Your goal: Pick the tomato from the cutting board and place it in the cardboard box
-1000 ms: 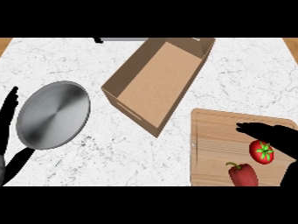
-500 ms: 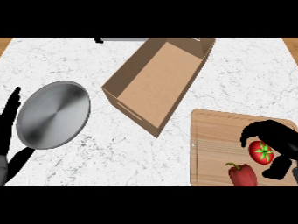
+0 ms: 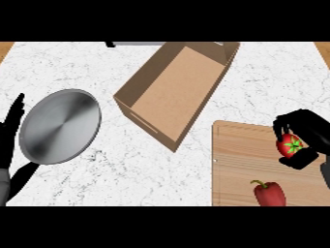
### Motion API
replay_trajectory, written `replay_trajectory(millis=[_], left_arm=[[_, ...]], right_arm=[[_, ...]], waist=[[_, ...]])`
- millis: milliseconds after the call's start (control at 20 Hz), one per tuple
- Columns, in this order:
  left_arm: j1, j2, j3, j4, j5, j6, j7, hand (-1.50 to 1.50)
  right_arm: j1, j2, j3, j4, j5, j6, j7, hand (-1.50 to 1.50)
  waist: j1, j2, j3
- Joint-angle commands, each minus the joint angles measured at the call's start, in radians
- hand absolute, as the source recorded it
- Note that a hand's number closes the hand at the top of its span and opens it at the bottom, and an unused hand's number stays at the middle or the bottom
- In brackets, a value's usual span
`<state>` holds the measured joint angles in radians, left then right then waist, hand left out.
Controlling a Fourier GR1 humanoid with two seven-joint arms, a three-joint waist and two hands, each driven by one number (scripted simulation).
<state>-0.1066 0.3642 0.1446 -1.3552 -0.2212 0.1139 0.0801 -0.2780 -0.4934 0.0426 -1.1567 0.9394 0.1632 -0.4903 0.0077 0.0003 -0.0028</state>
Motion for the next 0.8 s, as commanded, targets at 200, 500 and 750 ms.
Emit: replay_trajectory(millis=[200, 500, 750], left_arm=[[0.000, -0.012, -0.018, -0.042, -0.010, -0.014, 0.036, 0.00], [0.038, 0.005, 0.019, -0.026, 0.007, -0.028, -0.027, 0.00], [0.023, 0.027, 0.053, 0.003, 0.027, -0.055, -0.038, 0.00]], right_arm=[[-0.314, -0.020, -0.143, 0.311, 0.042, -0.145, 0.080, 1.50], [-0.392, -0.003, -0.209, 0.195, -0.052, -0.161, 0.051, 1.50], [-0.454, 0.003, -0.197, 0.131, -0.104, -0.101, -0.024, 1.50]], waist=[[0.024, 0.007, 0.005], [0.007, -0.001, 0.003], [0.002, -0.001, 0.003]])
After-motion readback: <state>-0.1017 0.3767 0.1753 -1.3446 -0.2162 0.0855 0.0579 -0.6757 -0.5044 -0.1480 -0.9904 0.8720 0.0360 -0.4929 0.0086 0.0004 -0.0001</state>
